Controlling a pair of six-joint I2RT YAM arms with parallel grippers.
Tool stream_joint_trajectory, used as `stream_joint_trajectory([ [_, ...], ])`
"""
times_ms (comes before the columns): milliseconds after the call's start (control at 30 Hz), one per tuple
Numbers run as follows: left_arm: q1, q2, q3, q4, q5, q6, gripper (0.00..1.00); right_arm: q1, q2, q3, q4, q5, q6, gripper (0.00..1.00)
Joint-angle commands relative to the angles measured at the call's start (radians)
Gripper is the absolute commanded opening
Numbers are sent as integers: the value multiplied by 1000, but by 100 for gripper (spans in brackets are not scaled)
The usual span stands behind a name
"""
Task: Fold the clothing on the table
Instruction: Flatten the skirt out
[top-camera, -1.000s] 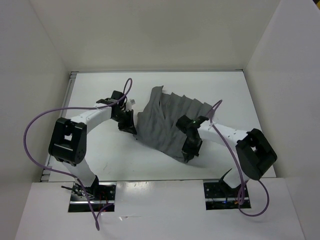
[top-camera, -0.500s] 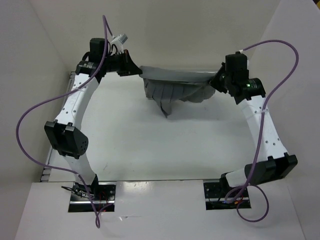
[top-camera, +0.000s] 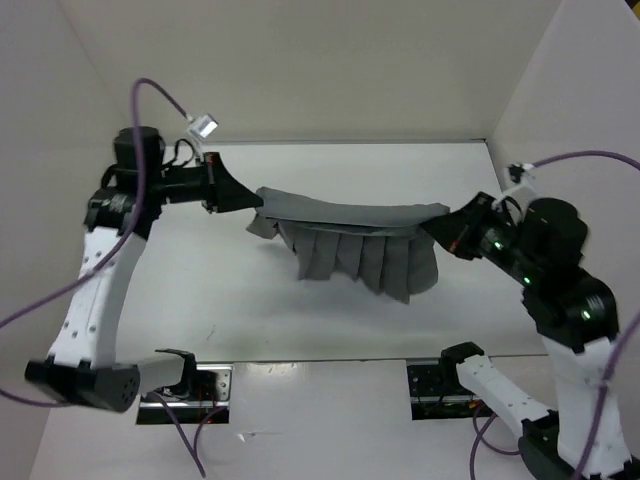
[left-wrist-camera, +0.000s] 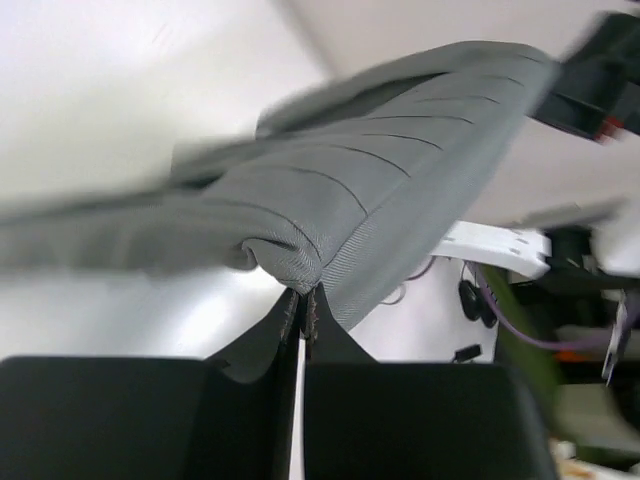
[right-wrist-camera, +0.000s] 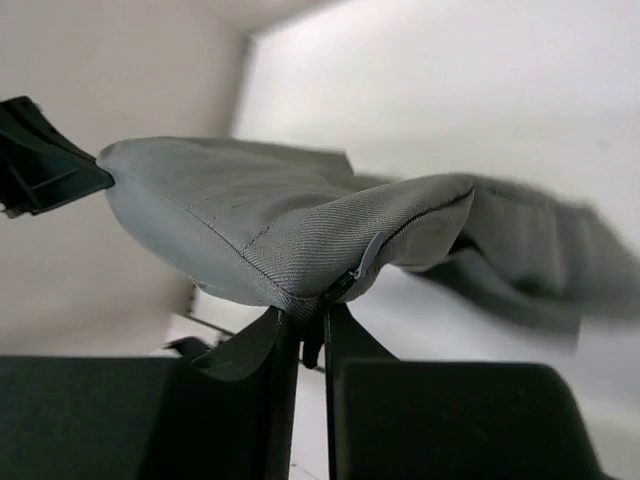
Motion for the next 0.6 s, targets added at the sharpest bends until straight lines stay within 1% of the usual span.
stream_joint_trajectory([
  [0, 48, -161, 137, 74, 134, -33, 0, -3, -73, 126, -24, -15, 16, 0],
  [67, 48, -147, 151, 74, 110, -56, 0, 6, -73, 117, 16, -27, 31, 0],
  [100, 60, -111, 151, 74, 84, -66, 0, 15, -61, 73, 72, -27, 31, 0],
  [167, 72, -15, 134, 120, 50, -91, 0, 15, -10, -8, 138, -13, 44, 0],
  [200, 83, 24, 122, 154, 50, -102, 0, 15, 52, -33, 209, -13, 44, 0],
  [233, 83, 119, 122, 163, 39, -102, 0, 15, 88, -68, 241, -13, 44, 0],
  [267, 83, 170, 122, 163, 39, -102, 0, 15, 129, -82, 276, -23, 30, 0],
  [300, 83, 274, 122, 163, 26, -87, 0, 1, 218, -82, 330, -23, 16, 0],
  [333, 83, 326, 142, 163, 26, -77, 0, -9, 263, -82, 353, -23, 16, 0],
  [367, 83, 380, 162, 163, 26, -68, 0, -23, 307, -70, 370, -23, -1, 0],
  [433, 83, 478, 264, 137, 44, -56, 0, -77, 392, -29, 409, -32, -14, 0],
  [467, 83, 562, 312, 115, 55, -56, 0, -97, 462, 34, 418, -32, -31, 0],
  [500, 83, 597, 364, 114, 64, -56, 0, -111, 491, 74, 418, -32, -41, 0],
  [533, 83, 623, 474, 101, 64, -56, 0, -120, 513, 161, 429, 2, -54, 0],
  [567, 83, 653, 529, 101, 64, -77, 0, -120, 542, 204, 429, 32, -70, 0],
])
